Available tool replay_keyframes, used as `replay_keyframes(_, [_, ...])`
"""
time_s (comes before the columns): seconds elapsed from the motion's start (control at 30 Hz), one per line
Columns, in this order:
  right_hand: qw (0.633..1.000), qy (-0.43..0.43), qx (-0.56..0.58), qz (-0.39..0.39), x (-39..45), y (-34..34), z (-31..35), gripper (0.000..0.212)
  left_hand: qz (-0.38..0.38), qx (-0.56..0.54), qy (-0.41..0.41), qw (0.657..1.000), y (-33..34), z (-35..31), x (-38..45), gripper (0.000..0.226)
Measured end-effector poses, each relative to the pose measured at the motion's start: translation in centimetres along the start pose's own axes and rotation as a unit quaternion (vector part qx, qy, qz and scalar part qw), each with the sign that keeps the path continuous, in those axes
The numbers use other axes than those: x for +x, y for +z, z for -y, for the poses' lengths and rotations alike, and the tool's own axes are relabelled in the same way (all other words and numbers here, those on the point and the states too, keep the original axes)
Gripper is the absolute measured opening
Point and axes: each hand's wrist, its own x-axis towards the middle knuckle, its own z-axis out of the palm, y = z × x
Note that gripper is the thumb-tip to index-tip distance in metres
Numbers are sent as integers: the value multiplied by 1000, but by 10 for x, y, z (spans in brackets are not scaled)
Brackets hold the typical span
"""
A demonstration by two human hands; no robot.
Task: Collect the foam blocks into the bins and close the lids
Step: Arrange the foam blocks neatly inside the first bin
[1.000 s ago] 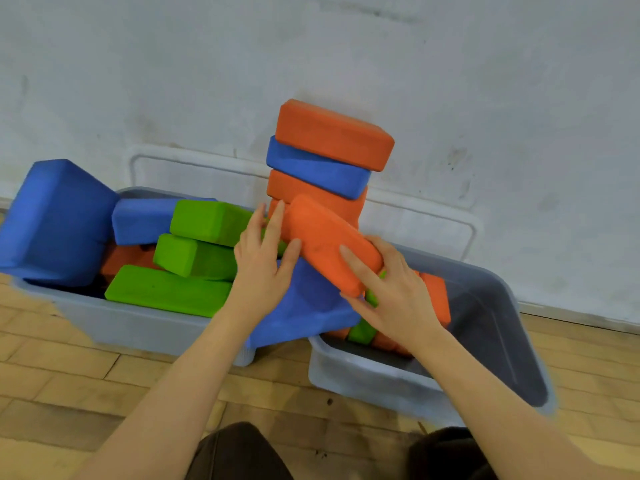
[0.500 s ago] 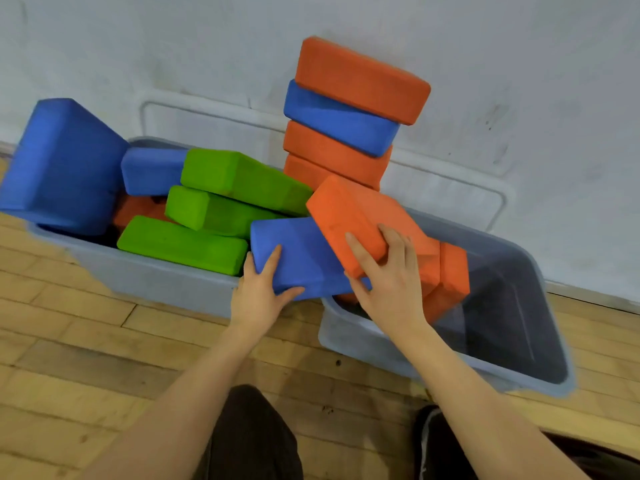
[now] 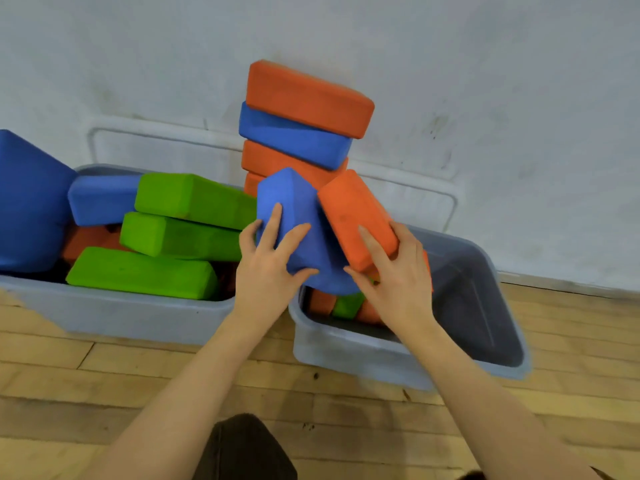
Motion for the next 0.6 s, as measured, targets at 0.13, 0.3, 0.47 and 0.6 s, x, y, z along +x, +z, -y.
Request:
replay_keyframes(0.13, [997, 76, 33, 10, -3, -24, -23, 63, 11, -15, 90, 996, 8, -27, 21, 85])
replay_keyframes(0.3, [988, 128, 73, 44, -25, -12, -35, 66, 92, -43, 96, 990, 36, -27, 15, 81])
replay_keyframes(0.47, [973, 200, 97, 54, -28, 7, -44, 68, 121, -67, 136, 981, 53, -17, 16, 63])
replay_keyframes(0.6, [975, 178, 85, 97, -29, 16, -55, 68, 114, -90, 141, 979, 59, -19, 28, 57])
